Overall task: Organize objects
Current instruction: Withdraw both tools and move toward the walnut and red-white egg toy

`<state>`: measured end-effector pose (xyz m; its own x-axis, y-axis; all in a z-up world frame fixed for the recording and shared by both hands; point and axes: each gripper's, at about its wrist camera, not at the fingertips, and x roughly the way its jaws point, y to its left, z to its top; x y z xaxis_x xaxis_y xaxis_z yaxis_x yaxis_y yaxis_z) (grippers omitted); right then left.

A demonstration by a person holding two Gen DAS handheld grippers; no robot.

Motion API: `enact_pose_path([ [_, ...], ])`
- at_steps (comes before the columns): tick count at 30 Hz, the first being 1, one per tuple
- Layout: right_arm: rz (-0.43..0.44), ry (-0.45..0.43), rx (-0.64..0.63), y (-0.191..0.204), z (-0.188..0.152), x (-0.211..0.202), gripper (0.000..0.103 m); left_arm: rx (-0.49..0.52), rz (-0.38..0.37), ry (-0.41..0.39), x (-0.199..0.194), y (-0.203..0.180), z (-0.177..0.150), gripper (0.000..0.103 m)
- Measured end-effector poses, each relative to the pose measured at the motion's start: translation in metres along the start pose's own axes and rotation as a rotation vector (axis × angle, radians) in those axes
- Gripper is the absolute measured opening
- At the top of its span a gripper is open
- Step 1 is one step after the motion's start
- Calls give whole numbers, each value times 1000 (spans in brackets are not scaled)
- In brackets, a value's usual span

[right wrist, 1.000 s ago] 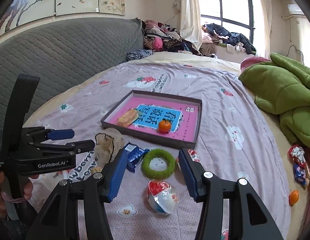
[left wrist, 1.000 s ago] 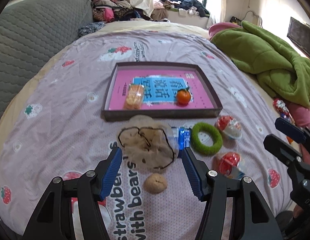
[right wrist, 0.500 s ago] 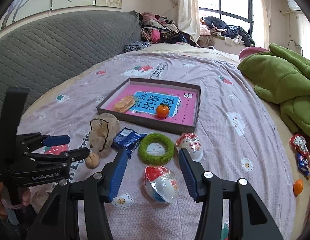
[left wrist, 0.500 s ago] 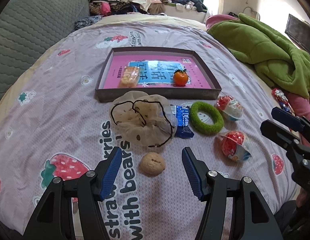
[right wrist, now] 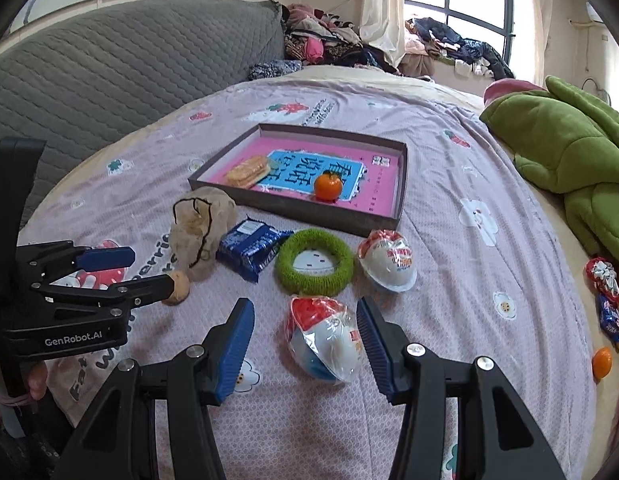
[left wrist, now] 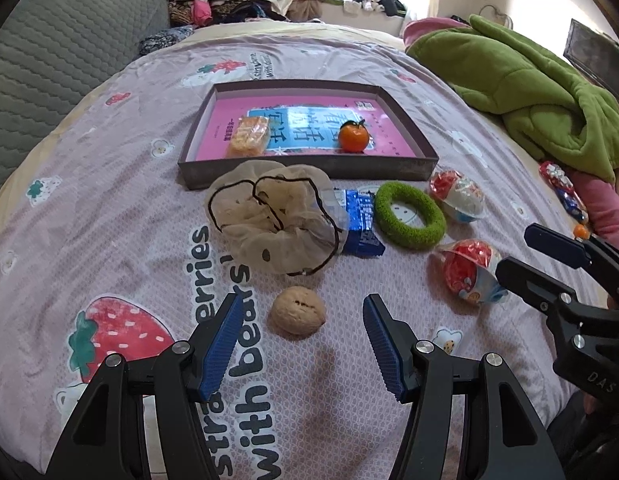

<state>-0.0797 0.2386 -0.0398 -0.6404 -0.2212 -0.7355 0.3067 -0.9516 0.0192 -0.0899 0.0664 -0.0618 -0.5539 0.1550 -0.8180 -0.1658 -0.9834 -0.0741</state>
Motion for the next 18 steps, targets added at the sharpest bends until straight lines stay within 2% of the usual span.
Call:
enact_pose_path([
  [18, -16, 52, 11, -5, -7, 21, 53, -4, -18, 28, 24, 4, -8, 64],
])
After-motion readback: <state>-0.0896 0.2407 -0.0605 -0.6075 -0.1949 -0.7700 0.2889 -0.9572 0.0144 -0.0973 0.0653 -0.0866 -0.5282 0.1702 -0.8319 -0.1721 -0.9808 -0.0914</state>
